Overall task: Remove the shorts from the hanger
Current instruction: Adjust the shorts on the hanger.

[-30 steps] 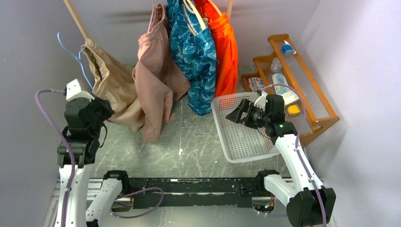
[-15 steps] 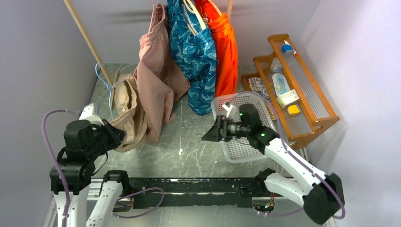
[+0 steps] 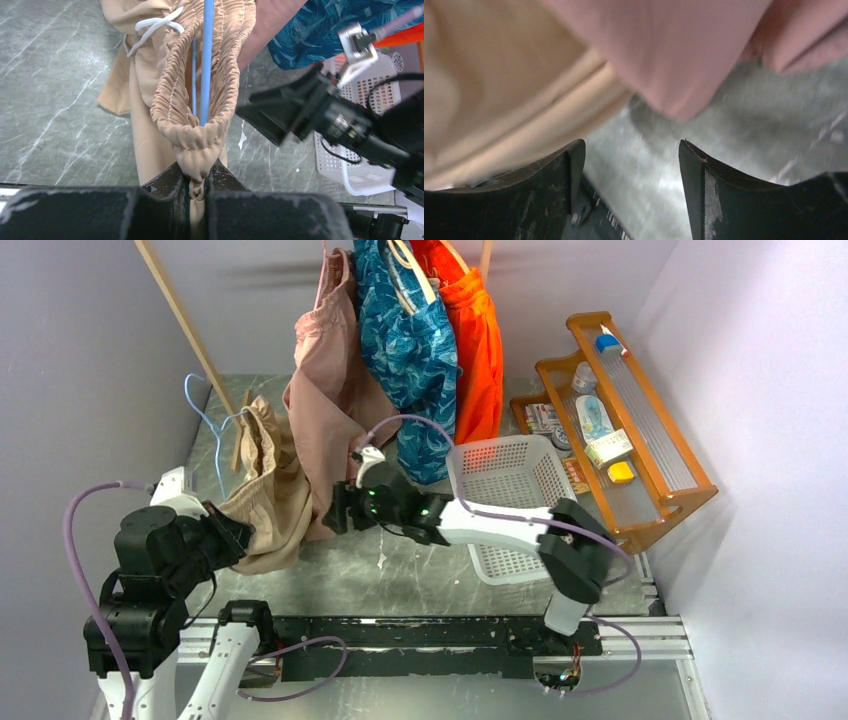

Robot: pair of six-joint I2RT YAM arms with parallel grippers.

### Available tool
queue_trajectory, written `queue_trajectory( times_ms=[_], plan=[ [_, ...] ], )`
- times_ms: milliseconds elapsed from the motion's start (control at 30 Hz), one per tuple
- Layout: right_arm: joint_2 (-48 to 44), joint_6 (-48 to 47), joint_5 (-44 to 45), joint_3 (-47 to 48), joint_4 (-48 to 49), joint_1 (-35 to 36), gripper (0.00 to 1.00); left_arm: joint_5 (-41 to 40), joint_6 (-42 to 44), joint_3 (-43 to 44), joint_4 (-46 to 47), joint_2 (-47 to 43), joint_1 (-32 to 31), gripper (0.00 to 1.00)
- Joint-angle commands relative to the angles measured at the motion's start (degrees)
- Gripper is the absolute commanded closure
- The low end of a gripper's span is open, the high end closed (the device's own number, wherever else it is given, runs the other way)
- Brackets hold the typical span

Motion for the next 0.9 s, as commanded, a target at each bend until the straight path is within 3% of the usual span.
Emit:
queue_trajectory(
  times_ms=[0, 133, 200, 333, 433, 500, 633, 867],
  plan=[
    [10.5, -5.6, 13.0, 9.7, 8.1, 0.3, 0.28, -1.5, 1.0, 2.3, -0.3, -1.2, 0.4, 0.93],
    [21.4, -13.2, 27.4, 20.7, 11.6, -1.3, 0.29, -1.2, 1.0, 3.9, -1.9, -1.6, 0.4, 0.93],
    [28.5, -16.0, 33.7, 32.2, 7.8, -3.2, 0.29, -1.2, 0.8, 4.7, -3.1, -1.9, 0.4, 0.93],
    [37.9, -19.6, 26.1, 49.7, 2.8, -8.0, 0.28, 2.1, 1.1, 5.9, -4.1, -3.3, 0.4, 0.93],
    [42.7, -20.0, 18.2, 61.0, -7.6, -9.6, 0.26, 5.7, 1.4, 5.5, -3.5, -4.3, 0.4, 0.93],
    [41.0, -20.6, 12.8, 57.4, -8.3, -9.4, 0.22, 9.4, 1.9, 4.7, -2.7, -4.8, 0.4, 0.93],
    [30.5, -18.0, 5.9, 39.6, -2.4, -9.2, 0.15, 20.8, 2.9, 4.3, -0.4, -4.7, 0.4, 0.93],
    [17.9, -19.0, 0.4, 29.3, -10.1, -10.3, 0.11, 38.3, 4.7, 3.8, 2.0, -4.1, 0.4, 0.93]
  ],
)
